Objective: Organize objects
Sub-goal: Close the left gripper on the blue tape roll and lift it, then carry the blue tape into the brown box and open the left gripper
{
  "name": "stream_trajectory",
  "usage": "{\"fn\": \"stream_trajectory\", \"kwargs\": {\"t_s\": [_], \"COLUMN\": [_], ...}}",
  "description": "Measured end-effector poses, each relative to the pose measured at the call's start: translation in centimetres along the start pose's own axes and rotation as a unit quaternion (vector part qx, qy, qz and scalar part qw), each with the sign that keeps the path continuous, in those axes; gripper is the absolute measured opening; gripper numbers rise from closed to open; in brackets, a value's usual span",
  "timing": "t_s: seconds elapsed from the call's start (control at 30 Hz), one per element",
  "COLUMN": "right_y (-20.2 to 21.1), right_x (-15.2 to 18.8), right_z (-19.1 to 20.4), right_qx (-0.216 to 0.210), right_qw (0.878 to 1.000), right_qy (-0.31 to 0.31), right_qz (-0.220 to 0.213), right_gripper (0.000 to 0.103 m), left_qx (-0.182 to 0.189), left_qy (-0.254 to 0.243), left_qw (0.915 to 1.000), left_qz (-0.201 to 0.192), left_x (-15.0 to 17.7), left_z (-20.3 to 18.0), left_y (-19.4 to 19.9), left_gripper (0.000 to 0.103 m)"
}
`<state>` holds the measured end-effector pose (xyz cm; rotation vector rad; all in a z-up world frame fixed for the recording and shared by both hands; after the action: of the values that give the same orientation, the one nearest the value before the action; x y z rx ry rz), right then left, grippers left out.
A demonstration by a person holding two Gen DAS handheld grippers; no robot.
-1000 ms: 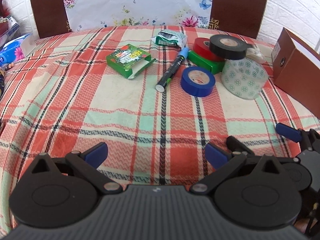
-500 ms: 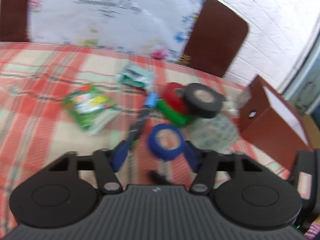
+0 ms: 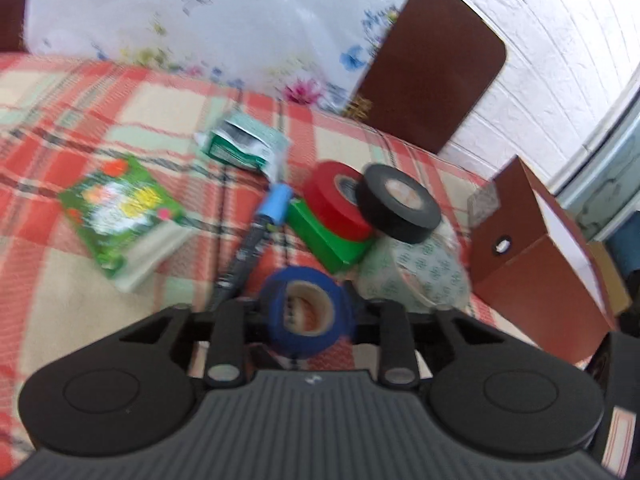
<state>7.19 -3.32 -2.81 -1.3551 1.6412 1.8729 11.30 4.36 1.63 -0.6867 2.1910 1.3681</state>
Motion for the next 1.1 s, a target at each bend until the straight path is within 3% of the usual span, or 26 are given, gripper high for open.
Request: {"fn": "stream_trajectory", "kwargs": {"t_s": [0.07, 0.13, 0.2, 0.3, 0.33, 0.4, 0.5, 0.67, 0.83, 0.97, 1.1], "right_y": [0.1, 0.5, 0.6, 0.2, 0.0, 0.0, 1.2, 6.5, 11.5, 14.1, 14.9], "right_x": [0.1, 0.4, 0.5, 0.2, 0.1, -0.1, -0.1, -0.3, -0.8, 0.1, 1.9], "right_z": [-0.2, -0.3, 0.0, -0.3, -0.5, -0.5, -0.7, -1.2, -6.1, -12.9, -18.9], "right_qx": [-0.002, -0.013, -0.009, -0.01, -0.011, -0.006, 0.0, 0.055, 0.158, 0.23, 0.253], "right_qw": [0.999, 0.998, 0.998, 0.998, 0.997, 0.997, 0.997, 0.993, 0.974, 0.956, 0.949], "right_qy": [-0.036, -0.066, -0.061, -0.069, -0.072, -0.073, -0.079, -0.058, -0.048, -0.081, -0.126], "right_qz": [0.009, 0.011, 0.007, 0.007, 0.006, 0.004, -0.004, -0.086, -0.158, -0.165, -0.139], "right_gripper": [0.066, 0.067, 0.067, 0.066, 0.059, 0.055, 0.055, 0.055, 0.055, 0.055, 0.055], "left_qx": [-0.014, -0.018, -0.013, -0.022, -0.026, -0.033, -0.012, 0.019, 0.08, 0.121, 0.129], "left_qy": [-0.007, -0.009, -0.01, -0.02, -0.021, -0.023, -0.019, -0.075, -0.135, -0.165, -0.176], "left_qw": [0.9997, 0.9998, 0.9996, 0.9991, 0.999, 0.9988, 0.9994, 0.9966, 0.9861, 0.9777, 0.9758], "left_qz": [-0.017, 0.001, 0.024, 0.029, 0.028, 0.029, 0.025, -0.029, -0.054, -0.045, -0.014], "left_x": [-0.1, -0.1, 0.1, 0.5, 0.5, 0.5, 0.4, -1.0, -2.4, -2.0, -1.1], "left_z": [0.0, 0.1, 0.1, 0.0, -0.1, -0.1, -1.0, -7.1, -16.3, -23.0, -26.6], "left_y": [0.7, 0.1, -1.0, -1.8, -1.8, -1.4, 0.1, 3.0, 1.3, -2.4, -6.3], "left_gripper": [0.055, 0.054, 0.044, 0.042, 0.04, 0.026, 0.026, 0.026, 0.026, 0.027, 0.027]}}
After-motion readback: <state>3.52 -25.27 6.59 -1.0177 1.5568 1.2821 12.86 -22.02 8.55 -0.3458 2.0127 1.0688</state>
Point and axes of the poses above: each gripper's, at about its wrist camera, not at the fingertips, and y roughly against the way its jaws point, z to its left, x to its underside, the point moved 4 cm from there along -y, roughly the way its jaws point, and after that the axes turned 3 degrees about z, right-handed, at the moved point
